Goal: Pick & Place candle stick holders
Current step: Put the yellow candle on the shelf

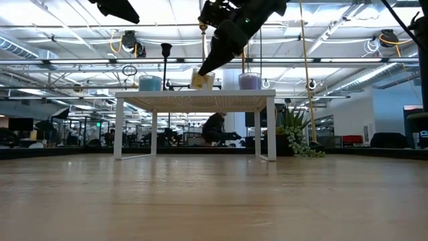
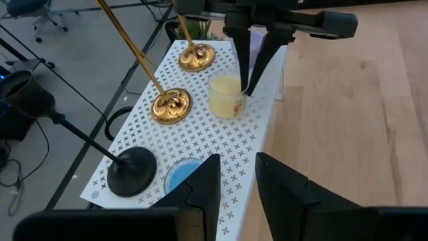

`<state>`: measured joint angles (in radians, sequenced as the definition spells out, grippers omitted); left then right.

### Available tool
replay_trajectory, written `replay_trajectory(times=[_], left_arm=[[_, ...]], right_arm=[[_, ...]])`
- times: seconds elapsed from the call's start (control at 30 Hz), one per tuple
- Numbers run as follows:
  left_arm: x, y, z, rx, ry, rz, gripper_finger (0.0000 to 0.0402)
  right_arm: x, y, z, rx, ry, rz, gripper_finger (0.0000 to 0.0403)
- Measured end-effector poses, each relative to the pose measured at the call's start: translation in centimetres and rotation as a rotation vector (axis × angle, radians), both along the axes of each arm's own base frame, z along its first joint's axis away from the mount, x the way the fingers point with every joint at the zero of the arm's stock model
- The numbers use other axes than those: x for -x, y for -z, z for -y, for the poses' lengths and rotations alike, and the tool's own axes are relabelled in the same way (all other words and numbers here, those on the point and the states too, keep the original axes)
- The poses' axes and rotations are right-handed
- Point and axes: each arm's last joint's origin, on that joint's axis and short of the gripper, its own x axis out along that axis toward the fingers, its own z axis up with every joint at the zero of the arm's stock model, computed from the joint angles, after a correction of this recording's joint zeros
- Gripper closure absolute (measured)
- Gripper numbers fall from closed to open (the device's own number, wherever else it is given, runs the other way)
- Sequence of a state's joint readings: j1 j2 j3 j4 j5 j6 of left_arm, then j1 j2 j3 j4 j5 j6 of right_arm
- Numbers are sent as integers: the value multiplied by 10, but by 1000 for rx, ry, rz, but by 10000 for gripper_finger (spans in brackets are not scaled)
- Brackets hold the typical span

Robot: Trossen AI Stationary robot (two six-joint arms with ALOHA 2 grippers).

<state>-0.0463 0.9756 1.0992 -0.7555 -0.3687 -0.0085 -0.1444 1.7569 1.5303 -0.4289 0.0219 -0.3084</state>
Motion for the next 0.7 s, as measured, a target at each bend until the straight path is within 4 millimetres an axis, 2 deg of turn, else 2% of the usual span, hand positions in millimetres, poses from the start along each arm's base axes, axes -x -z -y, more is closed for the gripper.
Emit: replay_trajectory(times=[0.7], left_arm=[[0, 0, 0, 21, -15, 8, 300]], right_arm=[[0, 0, 1, 97, -22, -19, 306]])
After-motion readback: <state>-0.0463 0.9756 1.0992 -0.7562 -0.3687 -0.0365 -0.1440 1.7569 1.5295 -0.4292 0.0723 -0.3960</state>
